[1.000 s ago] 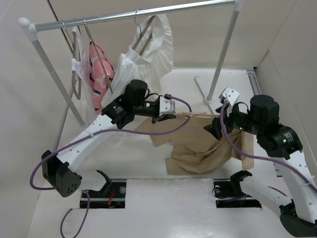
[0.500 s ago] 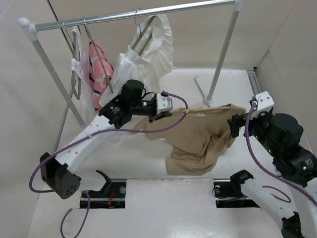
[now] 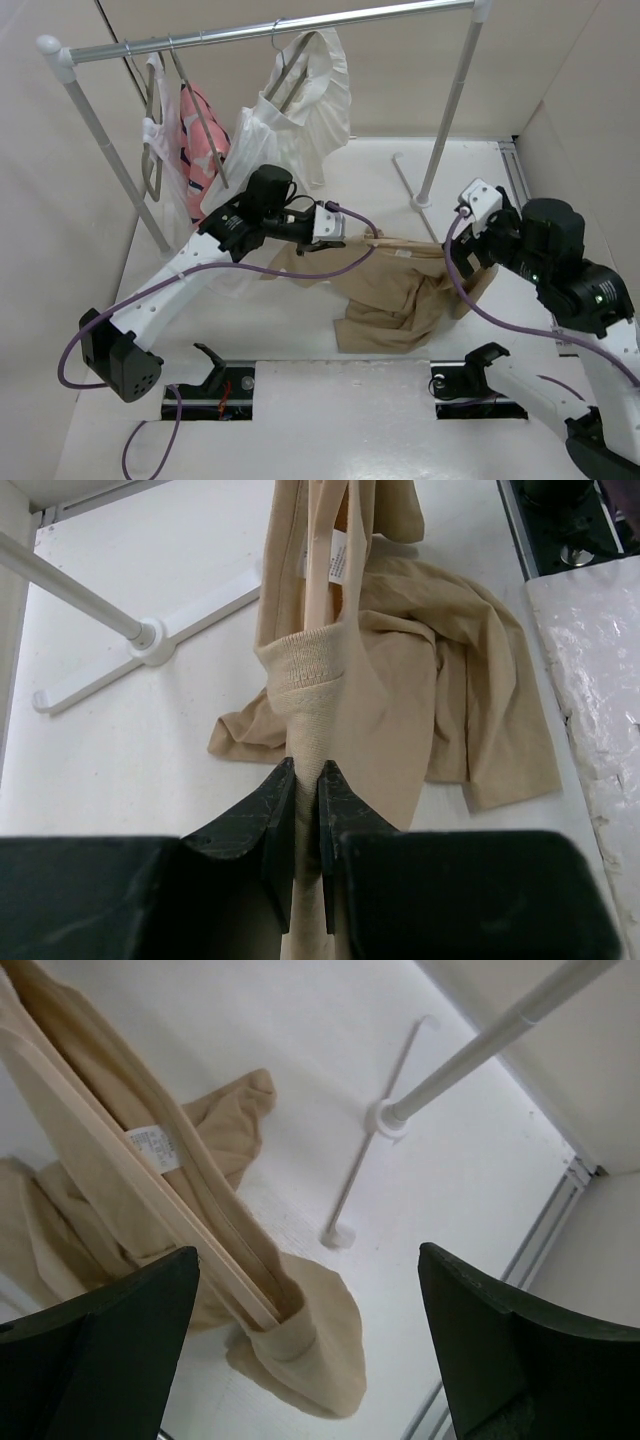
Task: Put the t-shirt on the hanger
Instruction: Place tshirt on hanger
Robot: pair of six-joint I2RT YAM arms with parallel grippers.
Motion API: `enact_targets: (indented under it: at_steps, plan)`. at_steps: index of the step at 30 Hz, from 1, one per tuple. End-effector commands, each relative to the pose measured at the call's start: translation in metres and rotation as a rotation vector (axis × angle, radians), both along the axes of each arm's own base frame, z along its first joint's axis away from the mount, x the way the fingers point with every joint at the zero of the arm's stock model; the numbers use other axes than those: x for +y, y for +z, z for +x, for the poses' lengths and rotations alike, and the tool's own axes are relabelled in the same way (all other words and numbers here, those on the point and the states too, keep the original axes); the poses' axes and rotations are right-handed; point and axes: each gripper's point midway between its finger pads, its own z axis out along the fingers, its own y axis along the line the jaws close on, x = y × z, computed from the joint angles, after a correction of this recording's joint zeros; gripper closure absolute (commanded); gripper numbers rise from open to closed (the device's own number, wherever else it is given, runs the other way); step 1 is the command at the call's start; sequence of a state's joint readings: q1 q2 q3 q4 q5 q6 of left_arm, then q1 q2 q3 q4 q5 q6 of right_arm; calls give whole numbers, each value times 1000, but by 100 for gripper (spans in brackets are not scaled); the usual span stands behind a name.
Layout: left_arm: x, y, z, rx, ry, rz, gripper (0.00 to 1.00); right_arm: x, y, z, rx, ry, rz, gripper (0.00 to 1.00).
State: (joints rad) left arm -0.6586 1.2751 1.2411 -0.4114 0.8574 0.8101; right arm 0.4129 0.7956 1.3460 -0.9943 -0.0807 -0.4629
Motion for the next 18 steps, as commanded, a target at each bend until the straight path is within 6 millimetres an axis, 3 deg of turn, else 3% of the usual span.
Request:
enact_targets:
  at_steps: [1, 7, 12, 16, 18]
  plan:
    - [-1, 46, -2, -120, -33, -91, 100, 16, 1, -4, 30, 127, -25, 6]
    - [2, 49, 4, -149, -19, -90, 100, 44, -8, -14, 118, 310, -6, 8]
    - [-4, 63, -5, -147, -80, -132, 100, 52, -42, -2, 173, 305, 5, 28]
    - [-6, 61, -12, -118, -120, -141, 100, 73, -42, 11, 134, 344, 93, 45]
    - [-6, 61, -12, -118, -120, -141, 100, 82, -30, 18, 67, 368, 142, 54]
